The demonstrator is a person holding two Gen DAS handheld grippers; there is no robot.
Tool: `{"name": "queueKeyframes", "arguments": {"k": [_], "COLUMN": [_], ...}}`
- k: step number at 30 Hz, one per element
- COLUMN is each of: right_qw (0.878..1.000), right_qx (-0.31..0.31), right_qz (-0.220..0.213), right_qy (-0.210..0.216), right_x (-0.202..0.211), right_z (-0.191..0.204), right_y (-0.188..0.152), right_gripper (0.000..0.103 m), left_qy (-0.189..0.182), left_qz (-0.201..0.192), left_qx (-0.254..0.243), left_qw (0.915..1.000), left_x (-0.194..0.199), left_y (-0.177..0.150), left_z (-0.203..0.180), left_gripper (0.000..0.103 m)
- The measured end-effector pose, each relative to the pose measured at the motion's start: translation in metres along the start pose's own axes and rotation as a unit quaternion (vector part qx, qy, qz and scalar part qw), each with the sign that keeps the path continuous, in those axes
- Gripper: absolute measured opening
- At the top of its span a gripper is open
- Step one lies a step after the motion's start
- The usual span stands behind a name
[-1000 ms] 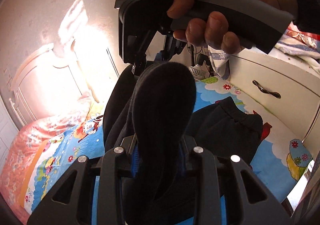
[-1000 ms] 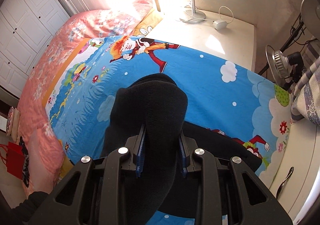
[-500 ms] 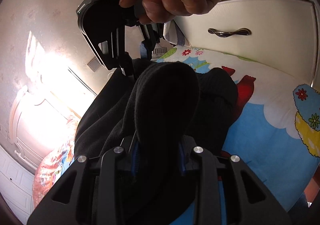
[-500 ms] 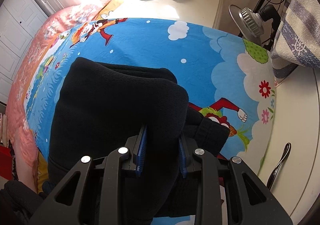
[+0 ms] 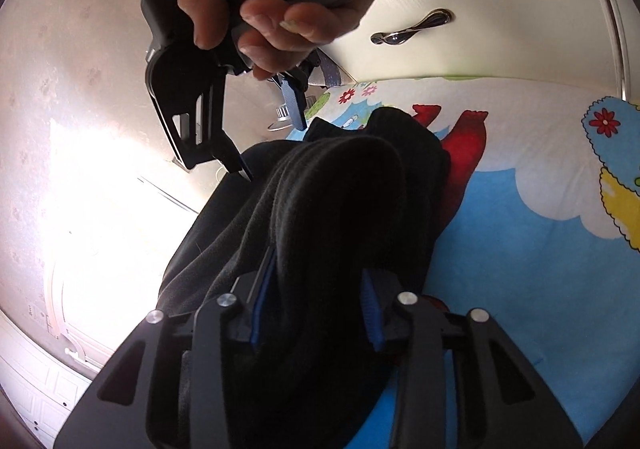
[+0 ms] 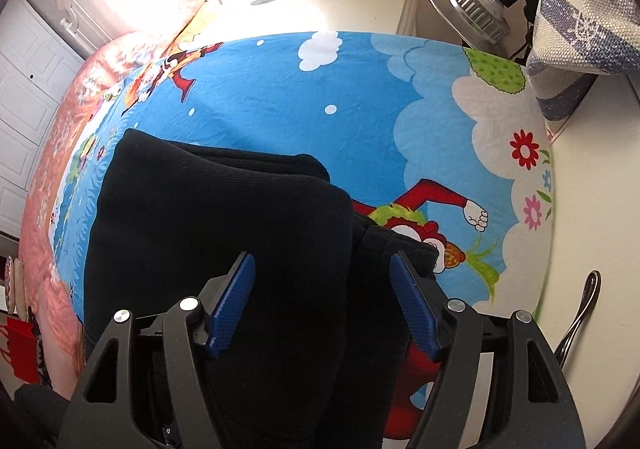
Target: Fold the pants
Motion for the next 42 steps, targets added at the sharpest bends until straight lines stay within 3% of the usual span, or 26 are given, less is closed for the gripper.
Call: {"name": "queueKeyframes", "arguments": {"k": [2, 6, 9, 13, 19, 24, 26, 27, 28, 30, 34, 35, 37, 42], "right_qw": [1.0, 1.0, 1.0, 1.0, 0.999, 0.993, 0.99, 0.988, 0.987, 0.986, 0.986, 0.986, 0.988, 0.982], "right_qx": [-0.001, 0.0, 0.016, 0.01, -0.025, 0.025, 0.044, 0.052, 0.058, 0.065, 0.058, 0.057, 0.059, 0.092], "right_qz": [-0.001, 0.008, 0.006, -0.011, -0.024, 0.008, -0.003, -0.008, -0.013, -0.028, -0.032, -0.033, -0.031, -0.042], "right_qy": [0.008, 0.025, 0.016, 0.014, -0.039, -0.113, -0.137, -0.145, -0.149, -0.15, -0.154, -0.151, -0.138, -0.161], "right_x": [-0.002, -0.002, 0.0, 0.012, 0.031, 0.018, 0.018, 0.018, 0.017, 0.016, 0.011, 0.01, 0.008, 0.011], "right_z": [0.001, 0.004, 0.006, 0.006, -0.028, -0.041, -0.04, -0.039, -0.038, -0.038, -0.038, -0.036, -0.03, -0.02], "right_y": [0.001, 0.0, 0.0, 0.008, 0.015, -0.004, -0.003, -0.001, 0.0, 0.004, 0.006, 0.006, 0.004, 0.003], "right_gripper": [0.064, 0.044, 0.032, 0.024, 0.022, 0.019, 0.028, 0.041, 0.061, 0.072, 0.071, 0.067, 0.048, 0.043], "left_qy": [0.005, 0.008, 0.012, 0.018, 0.021, -0.01, -0.003, -0.001, -0.002, 0.002, 0.024, 0.028, 0.031, 0.034], "left_qz": [-0.007, -0.014, -0.018, -0.026, -0.055, -0.045, -0.054, -0.057, -0.057, -0.061, -0.083, -0.088, -0.092, -0.096], "left_qx": [-0.003, -0.013, -0.018, -0.02, -0.025, -0.051, -0.065, -0.067, -0.066, -0.068, -0.105, -0.113, -0.12, -0.131], "left_qw": [1.0, 0.9998, 0.9996, 0.9993, 0.998, 0.9976, 0.9964, 0.9961, 0.9962, 0.9958, 0.9906, 0.9893, 0.988, 0.9862], "left_x": [0.001, 0.004, 0.007, 0.01, 0.008, -0.003, 0.0, 0.001, 0.001, 0.004, 0.011, 0.013, 0.014, 0.007], "left_y": [0.004, 0.008, 0.011, 0.02, 0.051, 0.045, 0.041, 0.041, 0.04, 0.04, 0.033, 0.031, 0.031, 0.031], "left_z": [0.001, 0.003, 0.005, 0.008, 0.008, -0.028, -0.034, -0.034, -0.033, -0.034, -0.041, -0.042, -0.044, -0.045], "left_gripper": [0.03, 0.029, 0.029, 0.028, 0.028, 0.028, 0.029, 0.029, 0.029, 0.029, 0.028, 0.028, 0.028, 0.028]}}
Point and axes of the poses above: each gripper's, at about its wrist camera, not at the fingertips, and x roughly against the way its jaws point, z to its left, y to its top, the point moved 9 cm from there along -x, roughly the way its jaws point, and after that the axes turned 13 degrees about -z, right-handed, at the moved point
